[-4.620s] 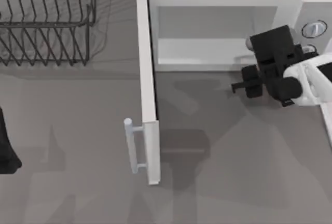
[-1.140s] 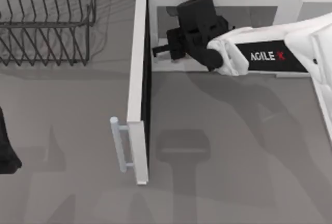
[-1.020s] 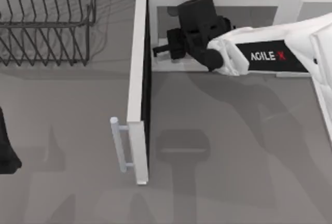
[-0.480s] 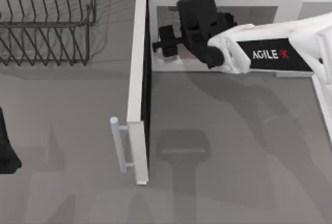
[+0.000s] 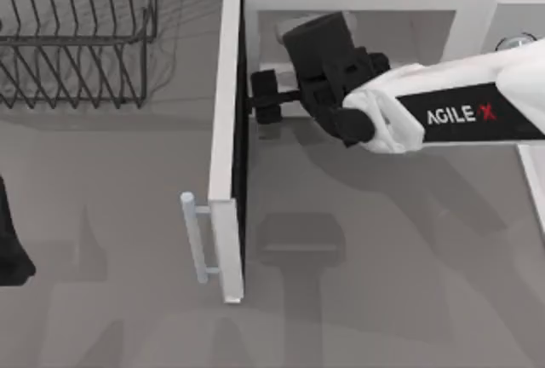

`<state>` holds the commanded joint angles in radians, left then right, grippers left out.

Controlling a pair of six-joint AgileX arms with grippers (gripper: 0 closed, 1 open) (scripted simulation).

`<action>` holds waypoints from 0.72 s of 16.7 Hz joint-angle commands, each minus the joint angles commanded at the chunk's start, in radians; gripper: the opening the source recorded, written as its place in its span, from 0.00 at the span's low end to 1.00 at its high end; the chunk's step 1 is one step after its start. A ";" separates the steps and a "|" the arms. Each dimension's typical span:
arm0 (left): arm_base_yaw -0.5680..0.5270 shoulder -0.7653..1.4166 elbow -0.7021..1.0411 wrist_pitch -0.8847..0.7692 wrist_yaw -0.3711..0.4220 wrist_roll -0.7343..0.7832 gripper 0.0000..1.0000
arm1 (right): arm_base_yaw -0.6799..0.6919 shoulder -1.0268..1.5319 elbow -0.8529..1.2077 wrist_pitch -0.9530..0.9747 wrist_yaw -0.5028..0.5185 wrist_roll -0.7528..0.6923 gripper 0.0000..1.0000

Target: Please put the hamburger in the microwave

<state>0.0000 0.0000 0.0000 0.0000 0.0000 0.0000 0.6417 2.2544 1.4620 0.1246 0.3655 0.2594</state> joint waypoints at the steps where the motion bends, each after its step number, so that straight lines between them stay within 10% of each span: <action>1: 0.000 0.000 0.000 0.000 0.000 0.000 1.00 | 0.016 -0.024 -0.044 0.005 0.006 0.017 1.00; 12: 0.000 0.000 0.000 0.000 0.000 0.000 1.00 | 0.176 -0.266 -0.481 0.195 0.134 0.099 1.00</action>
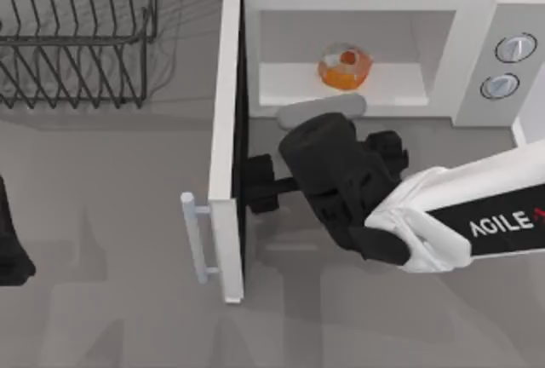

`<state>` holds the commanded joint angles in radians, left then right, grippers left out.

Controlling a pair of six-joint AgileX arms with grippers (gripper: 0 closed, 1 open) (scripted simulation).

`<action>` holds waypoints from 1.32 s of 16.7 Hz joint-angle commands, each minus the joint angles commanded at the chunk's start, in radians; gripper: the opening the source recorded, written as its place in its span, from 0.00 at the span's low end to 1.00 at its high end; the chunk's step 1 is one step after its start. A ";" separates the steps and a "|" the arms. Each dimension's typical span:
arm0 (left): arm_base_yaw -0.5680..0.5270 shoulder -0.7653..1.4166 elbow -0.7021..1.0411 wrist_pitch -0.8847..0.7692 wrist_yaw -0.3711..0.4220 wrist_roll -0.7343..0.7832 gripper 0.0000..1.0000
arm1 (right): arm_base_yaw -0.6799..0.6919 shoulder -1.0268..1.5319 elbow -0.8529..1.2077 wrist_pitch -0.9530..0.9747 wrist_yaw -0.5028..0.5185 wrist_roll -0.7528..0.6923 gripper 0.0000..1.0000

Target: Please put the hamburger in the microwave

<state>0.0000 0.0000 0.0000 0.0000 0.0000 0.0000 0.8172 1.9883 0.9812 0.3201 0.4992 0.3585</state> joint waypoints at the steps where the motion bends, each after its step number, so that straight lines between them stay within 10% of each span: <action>1: 0.000 0.000 0.000 0.000 0.000 0.000 1.00 | 0.009 -0.008 -0.026 0.017 0.014 -0.003 1.00; 22: 0.000 0.000 0.000 0.000 0.000 0.000 1.00 | -0.003 -0.140 0.092 0.003 -0.055 -0.036 1.00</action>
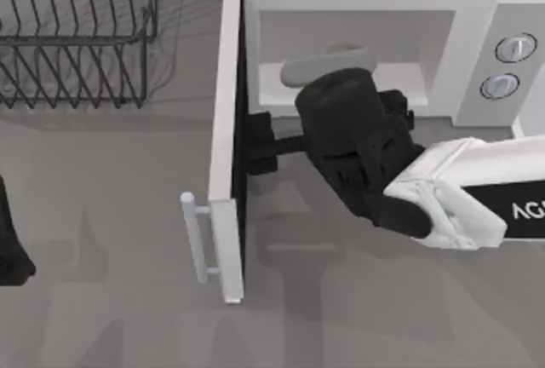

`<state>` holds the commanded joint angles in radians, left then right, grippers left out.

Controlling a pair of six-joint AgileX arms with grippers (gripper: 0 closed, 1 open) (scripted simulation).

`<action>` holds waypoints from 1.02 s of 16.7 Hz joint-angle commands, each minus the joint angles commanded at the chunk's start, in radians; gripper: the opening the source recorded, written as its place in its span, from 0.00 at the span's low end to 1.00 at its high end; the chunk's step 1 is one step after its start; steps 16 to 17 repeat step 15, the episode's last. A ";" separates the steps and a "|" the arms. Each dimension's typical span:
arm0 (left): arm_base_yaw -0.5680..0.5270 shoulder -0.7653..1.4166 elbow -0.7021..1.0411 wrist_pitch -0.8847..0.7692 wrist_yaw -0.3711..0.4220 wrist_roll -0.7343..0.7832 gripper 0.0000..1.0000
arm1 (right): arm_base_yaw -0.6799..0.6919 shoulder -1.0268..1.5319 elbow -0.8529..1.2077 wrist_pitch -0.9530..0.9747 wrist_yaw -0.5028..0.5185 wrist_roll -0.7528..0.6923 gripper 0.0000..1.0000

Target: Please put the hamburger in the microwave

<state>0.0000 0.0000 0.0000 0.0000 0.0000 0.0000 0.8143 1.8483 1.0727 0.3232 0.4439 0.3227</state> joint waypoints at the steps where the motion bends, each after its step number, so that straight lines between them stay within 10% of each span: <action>1: 0.000 0.000 0.000 0.000 0.000 0.000 1.00 | 0.001 -0.008 0.004 -0.025 -0.003 0.001 1.00; 17: 0.000 0.000 0.000 0.000 0.000 0.000 1.00 | 0.018 -0.100 -0.020 -0.371 0.089 0.022 1.00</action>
